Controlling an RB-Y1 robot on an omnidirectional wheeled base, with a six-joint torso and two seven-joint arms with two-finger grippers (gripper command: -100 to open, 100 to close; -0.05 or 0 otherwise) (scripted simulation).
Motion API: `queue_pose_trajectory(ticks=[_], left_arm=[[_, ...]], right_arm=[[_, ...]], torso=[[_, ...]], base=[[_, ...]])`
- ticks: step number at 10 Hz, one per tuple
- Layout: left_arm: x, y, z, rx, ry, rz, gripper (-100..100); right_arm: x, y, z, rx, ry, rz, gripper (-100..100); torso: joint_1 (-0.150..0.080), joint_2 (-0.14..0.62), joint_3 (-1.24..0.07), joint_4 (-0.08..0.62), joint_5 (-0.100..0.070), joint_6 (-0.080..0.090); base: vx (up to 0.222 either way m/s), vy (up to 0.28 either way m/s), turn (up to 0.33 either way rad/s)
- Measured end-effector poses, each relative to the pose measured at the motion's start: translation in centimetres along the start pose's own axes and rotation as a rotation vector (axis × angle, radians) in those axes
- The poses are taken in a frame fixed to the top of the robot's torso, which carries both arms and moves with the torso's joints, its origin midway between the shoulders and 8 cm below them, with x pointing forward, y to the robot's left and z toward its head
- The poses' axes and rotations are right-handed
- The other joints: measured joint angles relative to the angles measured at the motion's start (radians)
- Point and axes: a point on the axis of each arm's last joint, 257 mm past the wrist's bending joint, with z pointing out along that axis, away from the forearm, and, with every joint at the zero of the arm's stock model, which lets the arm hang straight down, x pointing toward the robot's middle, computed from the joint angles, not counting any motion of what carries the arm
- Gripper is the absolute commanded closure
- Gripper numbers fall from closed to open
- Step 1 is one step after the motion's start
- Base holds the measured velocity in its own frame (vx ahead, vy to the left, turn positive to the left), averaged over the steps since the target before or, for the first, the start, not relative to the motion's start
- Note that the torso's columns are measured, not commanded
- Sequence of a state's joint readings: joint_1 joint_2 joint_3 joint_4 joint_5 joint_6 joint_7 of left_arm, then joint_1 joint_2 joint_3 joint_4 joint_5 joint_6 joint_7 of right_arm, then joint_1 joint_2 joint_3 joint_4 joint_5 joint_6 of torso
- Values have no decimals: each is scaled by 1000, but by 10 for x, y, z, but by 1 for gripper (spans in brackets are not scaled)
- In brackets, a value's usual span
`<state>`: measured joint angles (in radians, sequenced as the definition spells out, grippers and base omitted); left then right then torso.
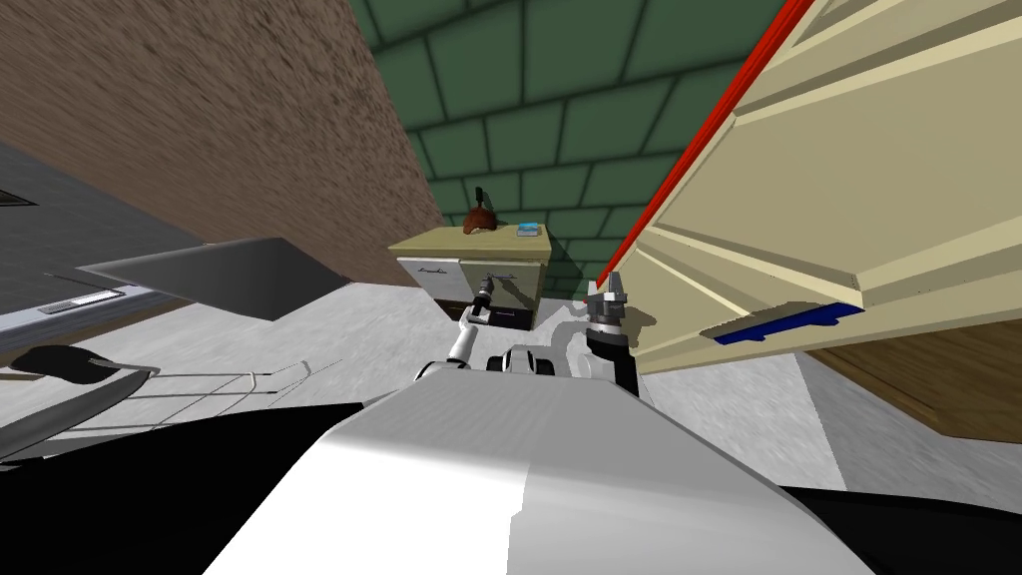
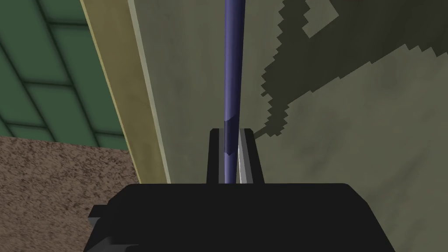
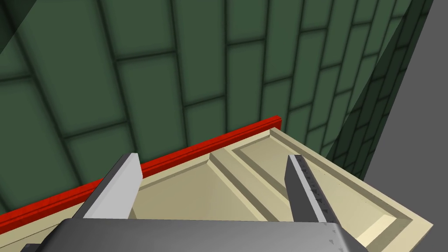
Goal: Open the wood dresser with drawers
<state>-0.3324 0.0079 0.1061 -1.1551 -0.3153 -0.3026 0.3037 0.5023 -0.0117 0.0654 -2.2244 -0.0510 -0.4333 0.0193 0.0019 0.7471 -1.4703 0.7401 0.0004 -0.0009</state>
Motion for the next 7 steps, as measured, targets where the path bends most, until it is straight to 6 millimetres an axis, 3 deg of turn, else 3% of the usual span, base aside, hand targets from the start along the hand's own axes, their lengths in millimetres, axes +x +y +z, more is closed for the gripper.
queue_pose_trajectory(ticks=[2, 7], left_arm=[[2, 0, 0, -4, 3, 0, 100], [4, 3, -2, -14, 5, -2, 100]], right_arm=[[0, 0, 0, 0, 0, 0, 0], [0, 0, 0, 0, 0, 0, 0]], torso=[[-3, -2, -1, 1, -1, 0], [-3, -5, -3, 1, -1, 2]], base=[[-245, -1, 27], [-165, 17, 14]])
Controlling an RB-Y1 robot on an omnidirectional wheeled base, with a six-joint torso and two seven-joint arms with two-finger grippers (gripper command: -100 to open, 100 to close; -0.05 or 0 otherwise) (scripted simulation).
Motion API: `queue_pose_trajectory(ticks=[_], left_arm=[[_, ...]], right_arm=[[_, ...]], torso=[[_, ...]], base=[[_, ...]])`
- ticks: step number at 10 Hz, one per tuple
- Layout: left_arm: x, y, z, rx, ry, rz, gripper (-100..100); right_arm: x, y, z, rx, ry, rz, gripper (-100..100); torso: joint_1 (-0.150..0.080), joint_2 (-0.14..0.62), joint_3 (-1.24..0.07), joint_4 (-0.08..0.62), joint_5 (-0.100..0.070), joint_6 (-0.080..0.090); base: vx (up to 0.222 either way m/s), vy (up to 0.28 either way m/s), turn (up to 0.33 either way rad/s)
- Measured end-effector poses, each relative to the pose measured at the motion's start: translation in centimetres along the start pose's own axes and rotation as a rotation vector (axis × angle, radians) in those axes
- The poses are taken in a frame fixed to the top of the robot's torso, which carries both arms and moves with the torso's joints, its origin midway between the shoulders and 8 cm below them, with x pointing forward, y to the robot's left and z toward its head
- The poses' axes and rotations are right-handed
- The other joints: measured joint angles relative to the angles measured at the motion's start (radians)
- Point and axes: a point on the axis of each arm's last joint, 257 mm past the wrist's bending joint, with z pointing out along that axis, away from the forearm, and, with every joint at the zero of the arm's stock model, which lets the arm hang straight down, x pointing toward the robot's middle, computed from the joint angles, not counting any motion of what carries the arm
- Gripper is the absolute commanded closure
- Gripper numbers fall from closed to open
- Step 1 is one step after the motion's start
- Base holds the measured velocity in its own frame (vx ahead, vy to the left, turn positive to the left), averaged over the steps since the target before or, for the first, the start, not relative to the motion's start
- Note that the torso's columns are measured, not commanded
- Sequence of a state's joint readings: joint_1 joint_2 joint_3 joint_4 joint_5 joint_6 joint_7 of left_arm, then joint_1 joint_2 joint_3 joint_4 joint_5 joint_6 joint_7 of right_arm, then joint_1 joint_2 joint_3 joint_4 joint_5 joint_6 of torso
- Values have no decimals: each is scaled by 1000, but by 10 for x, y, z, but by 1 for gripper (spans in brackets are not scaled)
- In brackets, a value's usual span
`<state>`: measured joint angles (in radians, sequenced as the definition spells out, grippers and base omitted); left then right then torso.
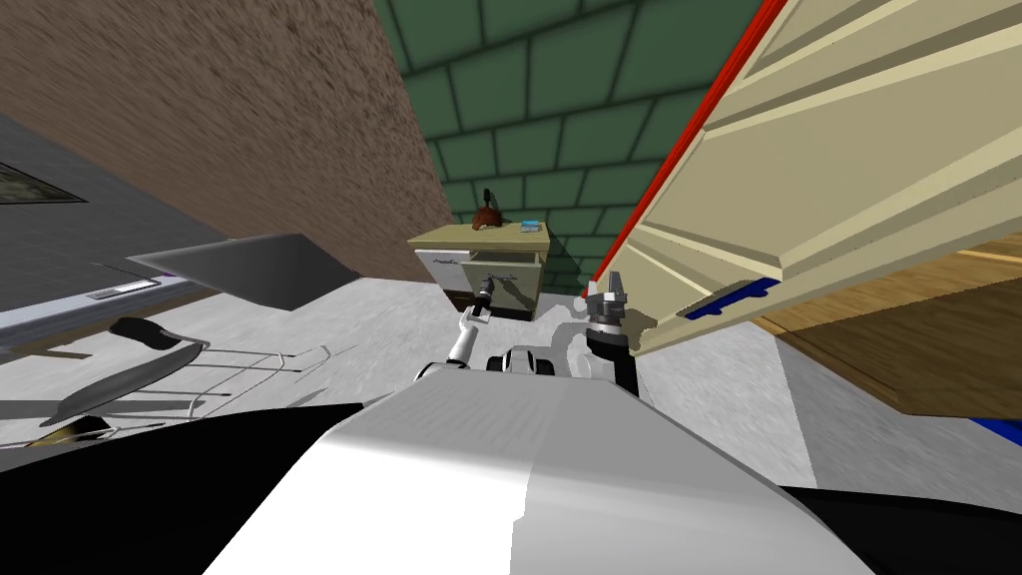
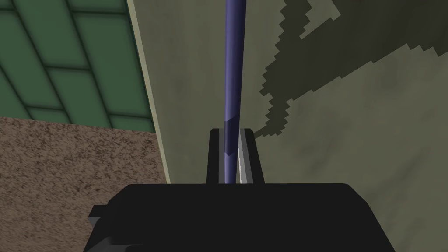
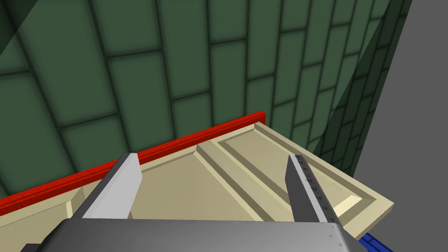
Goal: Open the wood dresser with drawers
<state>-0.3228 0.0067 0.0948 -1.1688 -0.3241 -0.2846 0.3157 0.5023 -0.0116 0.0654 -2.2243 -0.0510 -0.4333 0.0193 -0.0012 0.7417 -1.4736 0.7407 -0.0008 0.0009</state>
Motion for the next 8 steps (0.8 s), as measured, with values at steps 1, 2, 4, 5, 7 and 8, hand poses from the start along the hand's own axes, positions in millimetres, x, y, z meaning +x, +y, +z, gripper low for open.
queue_pose_trajectory(ticks=[1, 2, 4, 5, 7, 8], left_arm=[[1, -1, 0, 1, 3, 0, 100], [2, 2, -2, -6, 2, -1, -100], [3, -9, 8, -4, 2, 0, -100], [4, -13, 11, -5, 1, -1, -100], [8, -25, 24, -6, -1, -3, -100], [8, -32, 28, -5, -2, -2, -100]], right_arm=[[0, 0, 0, 0, 0, 0, 0], [0, 0, 0, 0, 0, 0, 0], [0, 0, 0, 0, 0, 0, 0], [0, 0, 0, 0, 0, 0, 0], [0, 0, 0, 0, 0, 0, 0], [0, 0, 0, 0, 0, 0, 0]], torso=[[0, 0, 0, 1, 0, 0], [-1, -4, -2, 1, -1, -1], [1, -6, -4, -3, 1, -1], [1, -5, -3, -3, 1, -1], [1, -3, -2, -2, 1, -1], [1, -3, -2, -2, 1, -1]], base=[[-89, 17, -6], [-42, 17, -8], [-38, 20, -10], [-35, 19, -4], [-39, 22, -12], [-35, 20, -5]])
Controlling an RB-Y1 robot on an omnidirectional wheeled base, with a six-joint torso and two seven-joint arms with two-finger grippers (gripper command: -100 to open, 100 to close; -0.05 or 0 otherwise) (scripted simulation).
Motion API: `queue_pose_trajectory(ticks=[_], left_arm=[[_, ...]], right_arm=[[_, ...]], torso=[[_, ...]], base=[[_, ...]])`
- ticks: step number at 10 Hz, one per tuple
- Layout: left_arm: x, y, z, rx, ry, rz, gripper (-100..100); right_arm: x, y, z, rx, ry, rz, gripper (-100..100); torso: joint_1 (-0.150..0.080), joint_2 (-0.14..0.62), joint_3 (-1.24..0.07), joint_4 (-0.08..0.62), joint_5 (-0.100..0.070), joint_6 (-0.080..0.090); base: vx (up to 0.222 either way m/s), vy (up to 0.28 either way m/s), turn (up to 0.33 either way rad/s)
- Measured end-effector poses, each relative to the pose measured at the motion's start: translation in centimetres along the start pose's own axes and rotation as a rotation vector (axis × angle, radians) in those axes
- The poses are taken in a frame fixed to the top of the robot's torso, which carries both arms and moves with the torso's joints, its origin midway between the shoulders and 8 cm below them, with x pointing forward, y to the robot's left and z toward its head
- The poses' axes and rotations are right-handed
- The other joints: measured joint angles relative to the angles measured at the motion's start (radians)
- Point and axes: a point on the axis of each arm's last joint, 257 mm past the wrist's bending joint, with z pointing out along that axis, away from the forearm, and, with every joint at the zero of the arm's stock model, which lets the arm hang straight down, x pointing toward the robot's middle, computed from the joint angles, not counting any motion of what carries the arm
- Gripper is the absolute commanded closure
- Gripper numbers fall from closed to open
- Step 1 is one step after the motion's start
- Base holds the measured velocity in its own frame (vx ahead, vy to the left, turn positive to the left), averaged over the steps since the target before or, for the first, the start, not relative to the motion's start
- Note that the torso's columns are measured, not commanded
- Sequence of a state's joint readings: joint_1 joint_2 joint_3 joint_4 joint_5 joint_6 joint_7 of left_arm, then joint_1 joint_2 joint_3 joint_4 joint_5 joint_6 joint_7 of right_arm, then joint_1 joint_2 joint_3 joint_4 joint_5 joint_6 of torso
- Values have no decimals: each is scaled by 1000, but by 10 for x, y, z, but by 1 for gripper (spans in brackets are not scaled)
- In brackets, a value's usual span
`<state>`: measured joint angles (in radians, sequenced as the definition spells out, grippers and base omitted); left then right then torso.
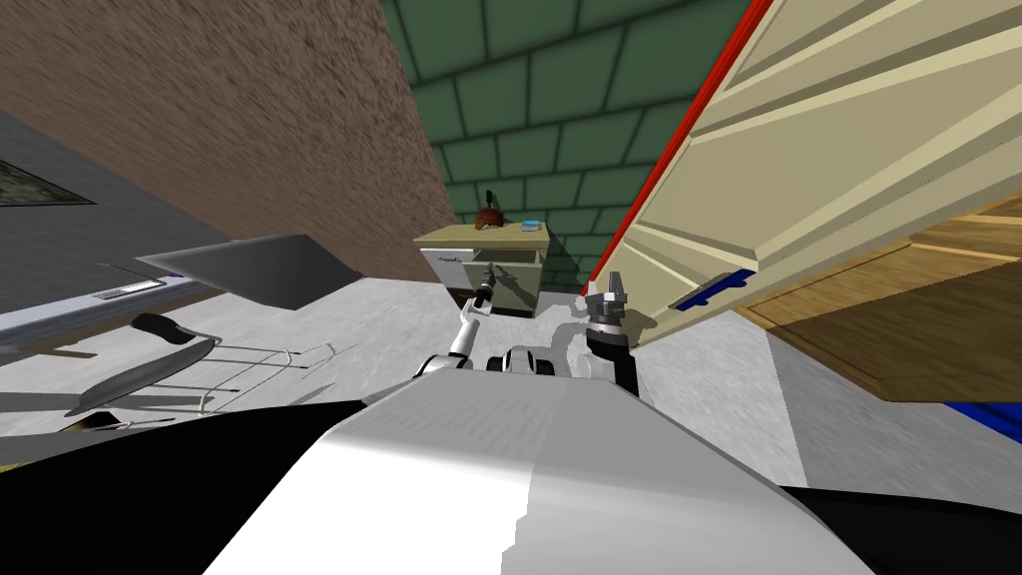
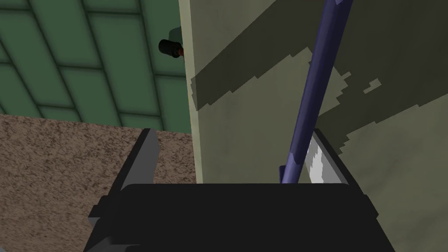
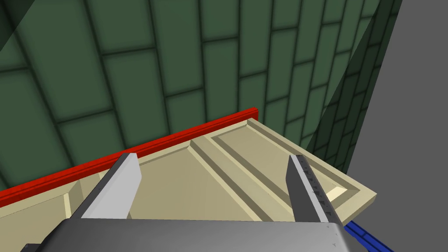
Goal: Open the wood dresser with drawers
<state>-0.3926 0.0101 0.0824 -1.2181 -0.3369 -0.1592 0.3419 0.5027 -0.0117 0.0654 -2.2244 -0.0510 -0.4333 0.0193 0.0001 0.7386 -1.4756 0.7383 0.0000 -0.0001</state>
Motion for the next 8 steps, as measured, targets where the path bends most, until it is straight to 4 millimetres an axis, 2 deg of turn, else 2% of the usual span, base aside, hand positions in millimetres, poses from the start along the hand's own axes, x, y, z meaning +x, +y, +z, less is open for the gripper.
queue_pose_trajectory(ticks=[2, 3, 8], left_arm=[[0, -8, 7, -4, -2, -1, -100], [0, -8, 7, -8, -3, -3, 0], [-1, -6, 7, -12, -4, -3, 0]], right_arm=[[0, 0, 0, 0, 0, 0, 0], [0, 0, 0, 0, 0, 0, 0], [0, 0, 0, 0, 0, 0, 0]], torso=[[0, 1, 0, 2, -1, -1], [-1, 1, 0, 1, -1, -1], [0, 0, 0, 0, 0, 0]], base=[[-27, 10, -10], [0, 0, 0], [0, 0, 0]])
